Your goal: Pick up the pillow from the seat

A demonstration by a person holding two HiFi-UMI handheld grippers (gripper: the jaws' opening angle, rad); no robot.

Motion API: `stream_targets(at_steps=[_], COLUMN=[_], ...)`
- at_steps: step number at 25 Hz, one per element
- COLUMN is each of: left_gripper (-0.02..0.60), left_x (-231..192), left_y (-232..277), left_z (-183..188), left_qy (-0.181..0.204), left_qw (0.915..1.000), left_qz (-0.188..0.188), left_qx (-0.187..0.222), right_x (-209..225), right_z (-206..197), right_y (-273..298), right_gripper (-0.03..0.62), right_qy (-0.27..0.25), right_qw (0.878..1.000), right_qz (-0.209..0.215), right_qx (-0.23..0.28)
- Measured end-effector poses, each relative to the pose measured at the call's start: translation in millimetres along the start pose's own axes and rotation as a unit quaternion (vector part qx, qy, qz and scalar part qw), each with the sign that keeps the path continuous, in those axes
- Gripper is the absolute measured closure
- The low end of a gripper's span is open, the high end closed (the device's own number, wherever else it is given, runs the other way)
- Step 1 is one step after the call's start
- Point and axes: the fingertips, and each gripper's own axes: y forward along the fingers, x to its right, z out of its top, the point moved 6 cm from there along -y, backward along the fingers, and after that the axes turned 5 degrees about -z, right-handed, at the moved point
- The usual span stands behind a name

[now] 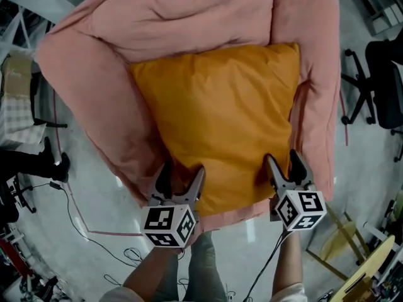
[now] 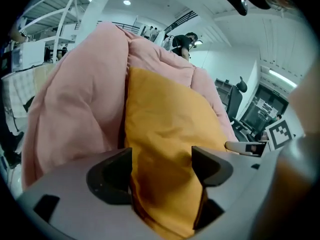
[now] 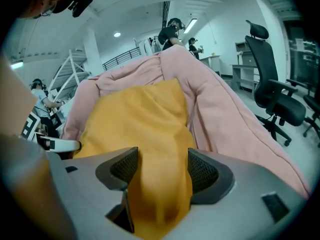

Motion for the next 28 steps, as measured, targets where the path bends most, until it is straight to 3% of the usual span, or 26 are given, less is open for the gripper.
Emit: stream_targets(at_steps=[7, 16, 25, 28], left_gripper=[0.221, 0.249, 0.368, 0.453], left_x=[-10.3, -14.4, -0.2, 7.2], left_y=[30.3, 52.5, 44.4, 37.4], left_z=[-10.6, -17.0, -22.4, -17.6], left_qy=[-0.006, 0.002, 0.027, 0.022], left_qw=[0.9987, 0.9985, 0.9979, 0.9986], left_qz=[0.007, 0.008, -0.004, -0.021], left_qx=[-0.049, -0.055, -0.059, -0.044], right_x=[1.4, 2.9, -6.5, -11.8], right_z=[-10.2, -18.2, -24.8, -22.5], right_y=[48.1, 66.7, 47.1, 39.6], right_gripper=[0.299, 0.306, 0.52, 0.553], right_qy=[-0.024, -0.008, -0.036, -0.035], right_qw=[0.997, 0.998, 0.999, 0.999], right_qz=[0.052, 0.063, 0.037, 0.028], right_qx=[-0.047, -0.028, -0.008, 0.001])
